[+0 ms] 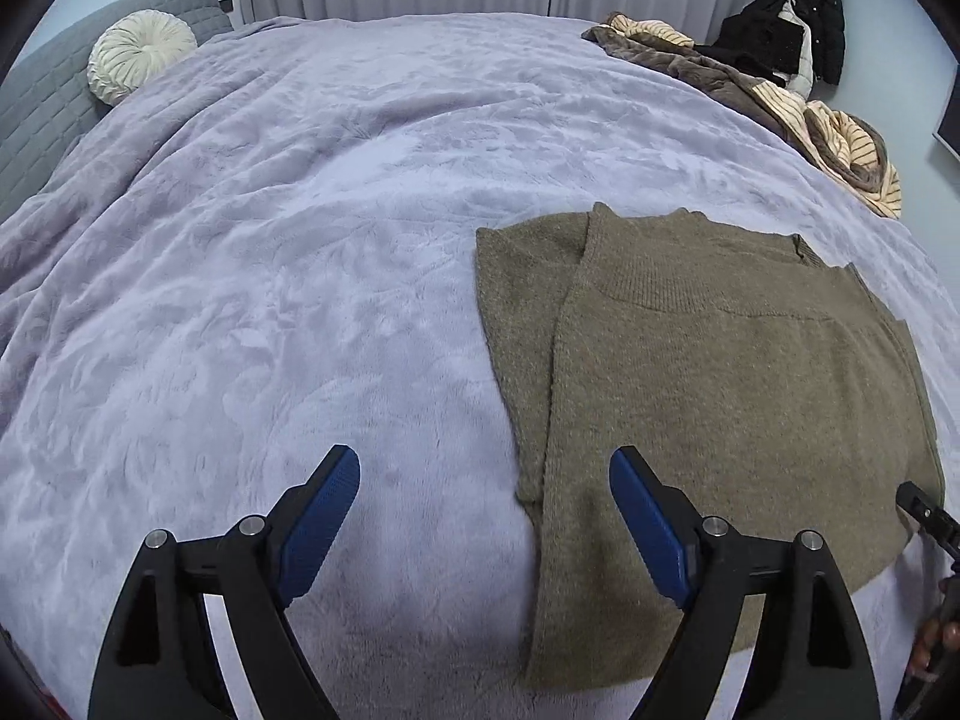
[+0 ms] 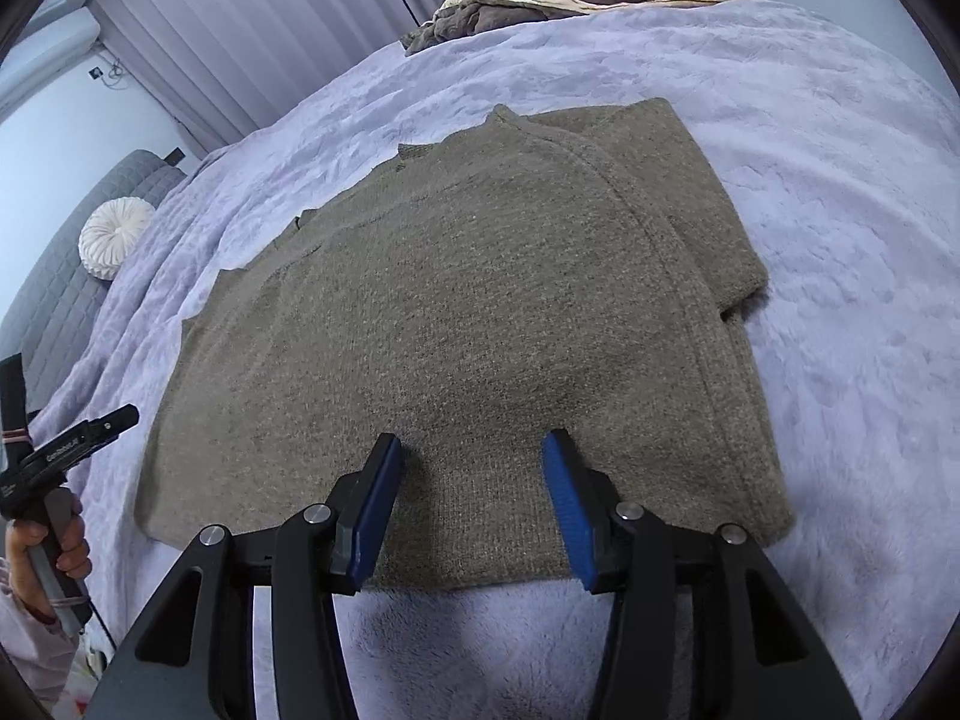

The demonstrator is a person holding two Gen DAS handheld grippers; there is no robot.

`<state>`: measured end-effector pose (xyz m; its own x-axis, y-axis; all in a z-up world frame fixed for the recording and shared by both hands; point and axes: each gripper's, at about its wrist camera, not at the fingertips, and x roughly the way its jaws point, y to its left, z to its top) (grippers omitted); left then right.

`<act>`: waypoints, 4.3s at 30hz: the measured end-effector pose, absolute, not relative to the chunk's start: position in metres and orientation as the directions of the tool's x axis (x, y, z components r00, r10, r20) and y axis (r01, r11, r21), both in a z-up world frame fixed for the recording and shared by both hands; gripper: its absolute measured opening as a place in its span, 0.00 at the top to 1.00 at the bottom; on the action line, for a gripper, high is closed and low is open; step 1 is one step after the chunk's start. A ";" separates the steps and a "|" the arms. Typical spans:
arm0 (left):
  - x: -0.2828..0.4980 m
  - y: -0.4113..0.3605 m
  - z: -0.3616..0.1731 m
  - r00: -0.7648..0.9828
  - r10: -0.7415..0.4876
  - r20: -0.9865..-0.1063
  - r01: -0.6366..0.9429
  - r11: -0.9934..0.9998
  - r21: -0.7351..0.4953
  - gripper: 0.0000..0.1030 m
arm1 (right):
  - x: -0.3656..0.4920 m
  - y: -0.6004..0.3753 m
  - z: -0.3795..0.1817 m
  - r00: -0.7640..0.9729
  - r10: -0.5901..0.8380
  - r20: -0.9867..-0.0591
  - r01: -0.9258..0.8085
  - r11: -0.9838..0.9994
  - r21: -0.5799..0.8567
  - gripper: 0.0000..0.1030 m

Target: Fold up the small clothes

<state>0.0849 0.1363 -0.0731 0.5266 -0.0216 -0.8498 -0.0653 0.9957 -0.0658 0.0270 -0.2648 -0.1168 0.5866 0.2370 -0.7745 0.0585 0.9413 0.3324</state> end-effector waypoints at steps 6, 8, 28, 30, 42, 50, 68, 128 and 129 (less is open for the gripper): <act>0.062 0.135 -0.073 0.521 -0.044 -0.852 -0.052 0.995 -0.083 0.16 | 0.030 -0.256 -0.116 0.573 0.225 -0.788 0.038 0.953 0.300 0.35; 0.056 0.137 -0.073 0.519 -0.046 -0.854 -0.057 0.994 -0.088 0.16 | 0.029 -0.256 -0.116 0.571 0.230 -0.788 0.038 0.951 0.306 0.32; -0.019 0.151 -0.097 0.495 -0.173 -0.852 -0.129 0.955 -0.268 0.16 | -0.016 -0.218 -0.080 0.528 0.336 -0.779 0.013 0.915 0.404 0.32; -0.027 0.152 -0.103 0.486 -0.187 -0.854 -0.145 0.946 -0.289 0.16 | -0.024 -0.210 -0.082 0.510 0.362 -0.780 0.005 0.906 0.423 0.32; -0.050 0.168 -0.115 0.528 -0.239 -0.815 -0.148 0.919 -0.366 0.00 | -0.040 -0.155 -0.101 0.407 0.447 -0.797 -0.043 0.881 0.472 0.32; -0.056 0.172 -0.130 0.526 -0.284 -0.802 -0.111 0.912 -0.395 0.00 | -0.016 -0.119 -0.110 0.353 0.605 -0.714 -0.027 0.769 0.638 0.32; -0.058 0.168 -0.132 0.536 -0.267 -0.801 -0.092 0.924 -0.370 0.00 | 0.035 -0.075 -0.148 0.318 0.715 -0.623 0.083 0.634 0.769 0.32; 0.160 -0.017 -0.010 0.422 -0.484 -0.766 0.327 0.870 -0.370 0.77 | 0.069 -0.177 -0.139 0.435 0.442 -0.785 -0.109 0.891 0.441 0.91; 0.162 -0.037 -0.008 0.413 -0.486 -0.770 0.355 0.865 -0.355 0.77 | 0.067 -0.182 -0.139 0.440 0.469 -0.766 -0.100 0.873 0.477 0.91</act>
<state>0.1620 -0.0366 -0.0082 0.4130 -0.4859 -0.7703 0.3551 0.8647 -0.3551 0.0666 -0.1821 -0.1391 0.4398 0.4690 -0.7659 -0.0999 0.8731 0.4773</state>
